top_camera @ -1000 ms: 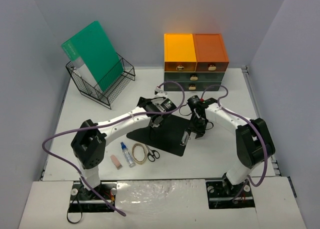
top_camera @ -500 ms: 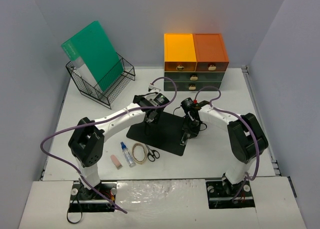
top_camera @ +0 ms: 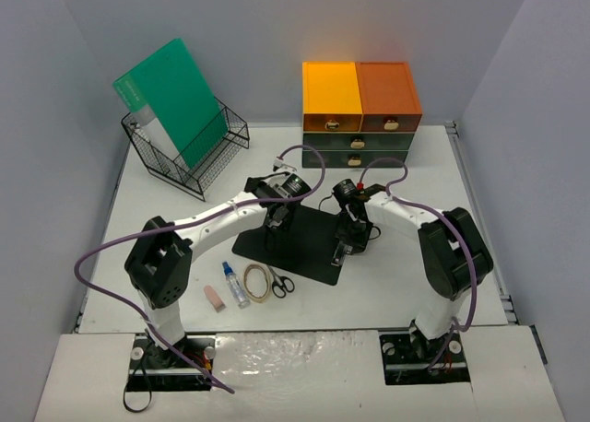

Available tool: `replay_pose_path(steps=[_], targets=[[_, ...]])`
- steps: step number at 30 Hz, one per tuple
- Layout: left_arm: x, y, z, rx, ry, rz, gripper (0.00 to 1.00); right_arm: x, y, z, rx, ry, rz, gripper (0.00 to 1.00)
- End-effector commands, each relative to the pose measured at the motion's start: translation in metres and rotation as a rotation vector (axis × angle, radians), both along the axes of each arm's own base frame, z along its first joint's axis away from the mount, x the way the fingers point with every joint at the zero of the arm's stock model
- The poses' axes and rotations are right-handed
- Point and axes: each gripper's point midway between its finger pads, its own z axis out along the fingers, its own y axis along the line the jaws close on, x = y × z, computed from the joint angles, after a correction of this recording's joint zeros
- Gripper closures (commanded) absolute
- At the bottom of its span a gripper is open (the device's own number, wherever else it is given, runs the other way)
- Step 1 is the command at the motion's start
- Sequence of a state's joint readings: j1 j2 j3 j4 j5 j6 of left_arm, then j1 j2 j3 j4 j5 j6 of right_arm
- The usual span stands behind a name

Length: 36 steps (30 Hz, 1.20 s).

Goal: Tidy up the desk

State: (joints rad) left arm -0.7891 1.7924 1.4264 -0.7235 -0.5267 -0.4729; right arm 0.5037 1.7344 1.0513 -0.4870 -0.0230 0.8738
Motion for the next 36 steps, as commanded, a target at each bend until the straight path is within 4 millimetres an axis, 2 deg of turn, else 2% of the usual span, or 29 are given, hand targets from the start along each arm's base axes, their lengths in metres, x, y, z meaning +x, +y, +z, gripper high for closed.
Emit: replay_pose_path(steps=[1, 13, 15, 17, 22, 27, 32, 36], targets=[[0.01, 0.0, 0.035, -0.071, -0.088, 0.009, 0.1, 0.013, -0.001, 0.002, -0.046, -0.021, -0.015, 0.54], [0.011, 0.004, 0.036, -0.075, -0.092, 0.009, 0.1, 0.025, 0.003, 0.0, -0.083, -0.016, -0.007, 0.56], [0.011, 0.004, 0.037, -0.075, -0.094, 0.007, 0.1, 0.024, 0.003, -0.002, -0.089, -0.007, -0.003, 0.61], [0.011, 0.004, 0.037, -0.072, -0.092, 0.005, 0.1, 0.023, 0.002, -0.004, -0.101, -0.005, 0.004, 0.75], [0.01, 0.004, 0.035, -0.068, -0.085, -0.001, 0.1, 0.016, -0.002, -0.013, -0.119, 0.023, 0.018, 0.97], [0.011, 0.003, 0.033, -0.067, -0.082, -0.006, 0.1, 0.013, -0.003, -0.015, -0.125, 0.031, 0.033, 1.0], [0.012, 0.002, 0.035, -0.074, -0.094, -0.019, 0.1, 0.021, 0.008, 0.005, -0.074, -0.019, 0.065, 1.0], [0.01, 0.0, 0.05, -0.115, -0.138, -0.047, 0.1, 0.038, 0.021, 0.034, -0.017, -0.099, 0.097, 1.0]])
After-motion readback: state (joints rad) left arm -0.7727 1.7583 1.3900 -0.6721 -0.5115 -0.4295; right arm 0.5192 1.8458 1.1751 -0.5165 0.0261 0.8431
